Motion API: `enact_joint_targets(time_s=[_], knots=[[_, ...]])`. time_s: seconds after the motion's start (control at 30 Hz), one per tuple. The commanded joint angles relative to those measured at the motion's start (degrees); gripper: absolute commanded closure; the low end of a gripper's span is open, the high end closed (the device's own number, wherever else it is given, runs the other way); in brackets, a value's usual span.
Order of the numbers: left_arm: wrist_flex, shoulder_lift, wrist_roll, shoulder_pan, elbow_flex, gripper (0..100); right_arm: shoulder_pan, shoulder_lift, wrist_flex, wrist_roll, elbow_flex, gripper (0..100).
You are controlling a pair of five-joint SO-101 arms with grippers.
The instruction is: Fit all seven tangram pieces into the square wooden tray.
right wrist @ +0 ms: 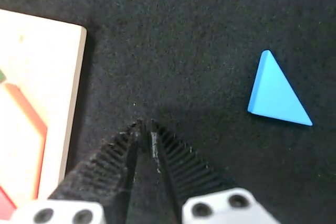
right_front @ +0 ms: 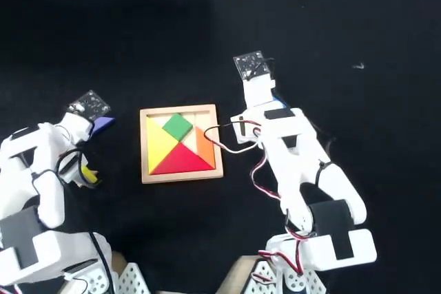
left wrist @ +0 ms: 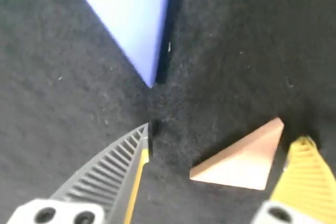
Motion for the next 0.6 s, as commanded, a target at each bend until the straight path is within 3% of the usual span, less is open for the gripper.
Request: enact_joint_targets(time_s=[0.0, 0.13, 0.3, 0.43, 0.57], knots=[[-0.18, 0.88, 17.67, 0.4, -2.51, 61, 0.53, -0.4, -1.14, -0.09, -0.75, 98.7], [2.29, -2.2, 33.41, -3.38, -3.56, 61, 0.53, -0.4, -1.14, -0.09, -0.75, 98.7], [18.02, -9.85, 31.74, -6.46, -3.56, 61, 0.53, -0.4, -1.14, -0.09, -0.75, 98.7], [24.44, -12.48, 41.93, -9.1, -3.56, 61, 0.53, -0.4, -1.05, -0.09, -0.75, 98.7], [29.19, -9.76, 54.33, -7.08, -3.47, 61, 0.53, -0.4, -0.97, -0.09, -0.75, 98.7]])
